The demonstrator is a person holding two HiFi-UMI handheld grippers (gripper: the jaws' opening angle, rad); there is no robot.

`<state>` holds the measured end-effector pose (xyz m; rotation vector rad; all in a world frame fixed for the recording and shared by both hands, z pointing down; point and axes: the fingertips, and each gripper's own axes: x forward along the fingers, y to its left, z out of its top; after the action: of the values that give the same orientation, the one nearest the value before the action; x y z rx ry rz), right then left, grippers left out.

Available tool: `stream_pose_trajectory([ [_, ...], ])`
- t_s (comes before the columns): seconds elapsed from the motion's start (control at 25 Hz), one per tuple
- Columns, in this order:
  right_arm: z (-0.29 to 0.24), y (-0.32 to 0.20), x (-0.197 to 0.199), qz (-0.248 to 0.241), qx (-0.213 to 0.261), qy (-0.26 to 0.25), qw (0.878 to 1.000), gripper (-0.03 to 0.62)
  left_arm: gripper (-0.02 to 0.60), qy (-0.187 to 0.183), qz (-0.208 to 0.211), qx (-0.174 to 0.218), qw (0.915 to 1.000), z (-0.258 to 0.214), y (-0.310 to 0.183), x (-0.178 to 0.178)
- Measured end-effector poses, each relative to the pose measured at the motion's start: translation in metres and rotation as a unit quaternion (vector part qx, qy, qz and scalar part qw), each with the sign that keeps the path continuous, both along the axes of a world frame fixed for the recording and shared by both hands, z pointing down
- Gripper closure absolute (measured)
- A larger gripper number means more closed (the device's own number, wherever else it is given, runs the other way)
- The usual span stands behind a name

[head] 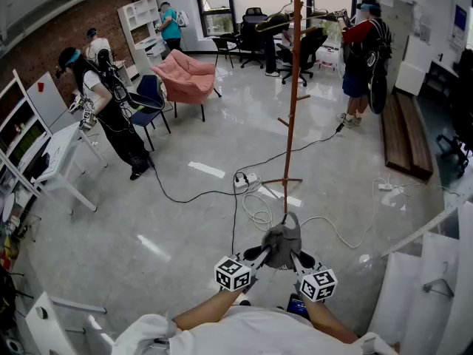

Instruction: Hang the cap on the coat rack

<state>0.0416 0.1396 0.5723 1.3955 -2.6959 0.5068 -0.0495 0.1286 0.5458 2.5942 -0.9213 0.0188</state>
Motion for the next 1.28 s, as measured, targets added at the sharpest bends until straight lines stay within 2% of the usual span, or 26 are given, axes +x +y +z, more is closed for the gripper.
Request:
stream_pose_trajectory([
  [0.28,0.027,0.019,-0.032,-0.006,-0.026,0.008,1.000,0.546,0.555,0.002,-0.010,-0.018,0.9998,0.021,0.016,-0.031],
  [0.56,0.032,0.024,-0.040,-0.002,-0.015,0.027,1.000,0.546,0.555,0.027,-0.014,-0.018,0.9994,0.033,0.021,-0.042],
  [0.88,0.032,0.011,-0.043,0.003,-0.008,0.024,1.000,0.546,0.555,0.035,-0.015,-0.005,0.9993,0.025,0.004,-0.045],
  [1.28,0.039,-0.007,-0.040,0.027,-0.011,0.021,0.999,0.546,0.555,0.033,-0.003,-0.010,0.9994,0.035,-0.013,-0.044],
])
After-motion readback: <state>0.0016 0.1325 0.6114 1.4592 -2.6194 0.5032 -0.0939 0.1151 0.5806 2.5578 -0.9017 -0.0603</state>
